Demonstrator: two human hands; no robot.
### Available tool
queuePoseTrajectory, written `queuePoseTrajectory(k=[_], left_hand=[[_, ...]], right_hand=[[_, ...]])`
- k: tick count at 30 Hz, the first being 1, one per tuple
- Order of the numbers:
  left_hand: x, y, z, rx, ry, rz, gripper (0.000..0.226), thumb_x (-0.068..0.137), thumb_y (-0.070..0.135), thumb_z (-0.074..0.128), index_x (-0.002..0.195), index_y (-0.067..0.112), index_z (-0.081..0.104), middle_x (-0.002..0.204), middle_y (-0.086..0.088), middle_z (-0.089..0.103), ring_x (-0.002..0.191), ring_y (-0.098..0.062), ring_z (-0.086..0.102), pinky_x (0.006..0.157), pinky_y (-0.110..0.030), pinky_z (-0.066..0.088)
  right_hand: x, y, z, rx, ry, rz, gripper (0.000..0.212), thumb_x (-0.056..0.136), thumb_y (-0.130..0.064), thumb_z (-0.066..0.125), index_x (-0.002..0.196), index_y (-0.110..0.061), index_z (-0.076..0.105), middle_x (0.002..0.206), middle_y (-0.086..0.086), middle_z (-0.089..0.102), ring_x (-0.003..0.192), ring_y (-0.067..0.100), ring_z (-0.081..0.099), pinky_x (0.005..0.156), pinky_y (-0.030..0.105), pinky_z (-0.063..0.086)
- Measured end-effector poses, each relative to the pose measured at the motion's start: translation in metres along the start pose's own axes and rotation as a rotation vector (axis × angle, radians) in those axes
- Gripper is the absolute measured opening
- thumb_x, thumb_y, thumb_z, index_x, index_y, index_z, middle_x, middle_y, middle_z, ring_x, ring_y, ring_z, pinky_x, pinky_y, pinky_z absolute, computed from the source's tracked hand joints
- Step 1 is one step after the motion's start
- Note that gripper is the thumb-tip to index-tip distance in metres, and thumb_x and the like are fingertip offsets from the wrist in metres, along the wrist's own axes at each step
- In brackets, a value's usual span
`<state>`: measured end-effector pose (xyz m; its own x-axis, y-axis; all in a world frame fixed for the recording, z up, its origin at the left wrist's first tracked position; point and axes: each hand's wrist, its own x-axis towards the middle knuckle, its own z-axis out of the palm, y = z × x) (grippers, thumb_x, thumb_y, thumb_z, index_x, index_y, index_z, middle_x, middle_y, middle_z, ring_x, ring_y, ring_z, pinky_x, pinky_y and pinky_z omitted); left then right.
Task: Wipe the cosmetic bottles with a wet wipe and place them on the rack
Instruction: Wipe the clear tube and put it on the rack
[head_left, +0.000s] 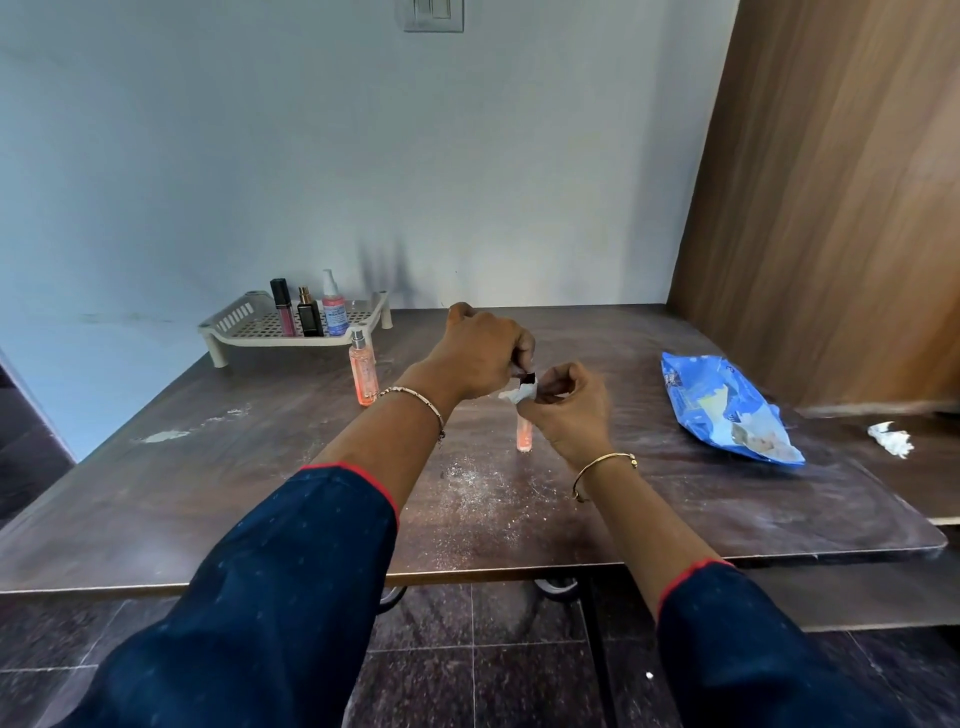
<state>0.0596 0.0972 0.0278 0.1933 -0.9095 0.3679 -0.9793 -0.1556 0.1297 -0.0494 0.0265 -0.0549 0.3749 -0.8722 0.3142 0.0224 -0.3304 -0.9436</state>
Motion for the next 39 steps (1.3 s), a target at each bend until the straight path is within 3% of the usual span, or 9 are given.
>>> queuePoseTrajectory(k=[7, 15, 19, 22, 25, 30, 34, 36, 39], left_hand=[[-0.003, 0.003, -0.003, 0.033, -0.003, -0.006, 0.004, 0.084, 0.022, 0.066, 0.084, 0.026, 0.068, 0.094, 0.017, 0.071, 0.096, -0.007, 0.061, 0.104, -0.036, 0.016], [-0.003, 0.013, -0.015, 0.081, -0.064, -0.013, 0.002, 0.083, 0.025, 0.067, 0.083, 0.027, 0.066, 0.094, 0.017, 0.07, 0.098, -0.005, 0.059, 0.105, -0.04, 0.014], [-0.006, 0.013, -0.013, -0.061, -0.071, -0.106, 0.015, 0.076, 0.038, 0.073, 0.082, 0.025, 0.066, 0.075, 0.02, 0.064, 0.09, 0.001, 0.056, 0.099, -0.04, 0.024], [-0.01, 0.008, -0.009, -0.346, -0.071, -0.195, 0.011, 0.078, 0.014, 0.073, 0.089, 0.012, 0.07, 0.085, 0.011, 0.071, 0.087, -0.004, 0.06, 0.097, -0.036, 0.043], [-0.015, 0.004, -0.009, -0.664, -0.093, -0.21, 0.021, 0.079, -0.011, 0.066, 0.1, -0.013, 0.062, 0.104, -0.019, 0.07, 0.076, -0.01, 0.062, 0.078, -0.021, 0.054], [-0.016, -0.001, -0.005, -0.661, -0.09, -0.19, 0.021, 0.079, -0.013, 0.065, 0.1, -0.013, 0.066, 0.104, -0.021, 0.069, 0.08, -0.011, 0.064, 0.076, -0.01, 0.051], [-0.015, -0.005, -0.002, -0.671, -0.061, -0.183, 0.019, 0.074, -0.002, 0.074, 0.093, -0.005, 0.072, 0.095, -0.015, 0.072, 0.069, 0.005, 0.063, 0.068, -0.002, 0.047], [-0.013, -0.006, -0.002, -0.643, -0.045, -0.192, 0.017, 0.073, 0.009, 0.079, 0.087, 0.001, 0.074, 0.09, -0.01, 0.073, 0.071, 0.0, 0.063, 0.066, -0.002, 0.045], [-0.012, -0.006, -0.002, -0.621, -0.018, -0.209, 0.015, 0.073, 0.009, 0.078, 0.084, 0.0, 0.074, 0.085, -0.01, 0.074, 0.069, -0.008, 0.065, 0.063, -0.004, 0.047]], right_hand=[[-0.004, 0.013, 0.004, -0.227, -0.052, 0.052, 0.035, 0.05, -0.02, 0.084, 0.062, -0.02, 0.051, 0.057, -0.005, 0.056, 0.052, 0.013, 0.05, 0.053, 0.034, 0.047], [-0.016, 0.025, 0.005, -0.385, -0.044, 0.064, 0.031, 0.052, -0.011, 0.08, 0.063, -0.017, 0.052, 0.061, -0.002, 0.061, 0.056, 0.017, 0.054, 0.055, 0.029, 0.044], [-0.024, 0.031, 0.006, -0.301, 0.005, 0.089, 0.028, 0.055, -0.01, 0.08, 0.064, -0.021, 0.055, 0.058, -0.009, 0.062, 0.054, 0.01, 0.058, 0.049, 0.019, 0.045], [-0.027, 0.031, 0.005, -0.148, 0.045, 0.145, 0.03, 0.056, -0.012, 0.085, 0.066, -0.023, 0.059, 0.065, -0.008, 0.067, 0.06, 0.009, 0.065, 0.058, 0.025, 0.054], [-0.024, 0.021, 0.002, 0.05, 0.099, 0.147, 0.029, 0.064, -0.005, 0.082, 0.07, -0.022, 0.06, 0.068, -0.006, 0.067, 0.062, 0.008, 0.064, 0.061, 0.024, 0.054], [-0.016, -0.004, -0.004, 0.288, 0.059, 0.074, 0.021, 0.075, -0.001, 0.075, 0.087, -0.01, 0.061, 0.085, 0.007, 0.068, 0.075, 0.012, 0.064, 0.068, 0.018, 0.052], [-0.016, -0.013, -0.006, 0.34, -0.109, 0.113, 0.021, 0.08, -0.003, 0.07, 0.098, -0.005, 0.06, 0.09, 0.01, 0.069, 0.083, 0.016, 0.066, 0.079, 0.025, 0.054], [-0.017, -0.014, -0.007, 0.378, -0.129, 0.129, 0.011, 0.087, 0.0, 0.059, 0.097, -0.003, 0.06, 0.089, 0.011, 0.067, 0.085, 0.018, 0.064, 0.083, 0.026, 0.054], [-0.018, -0.012, -0.008, 0.38, -0.153, 0.145, 0.02, 0.093, 0.0, 0.041, 0.092, -0.006, 0.061, 0.096, 0.016, 0.066, 0.091, 0.02, 0.063, 0.084, 0.022, 0.054]])
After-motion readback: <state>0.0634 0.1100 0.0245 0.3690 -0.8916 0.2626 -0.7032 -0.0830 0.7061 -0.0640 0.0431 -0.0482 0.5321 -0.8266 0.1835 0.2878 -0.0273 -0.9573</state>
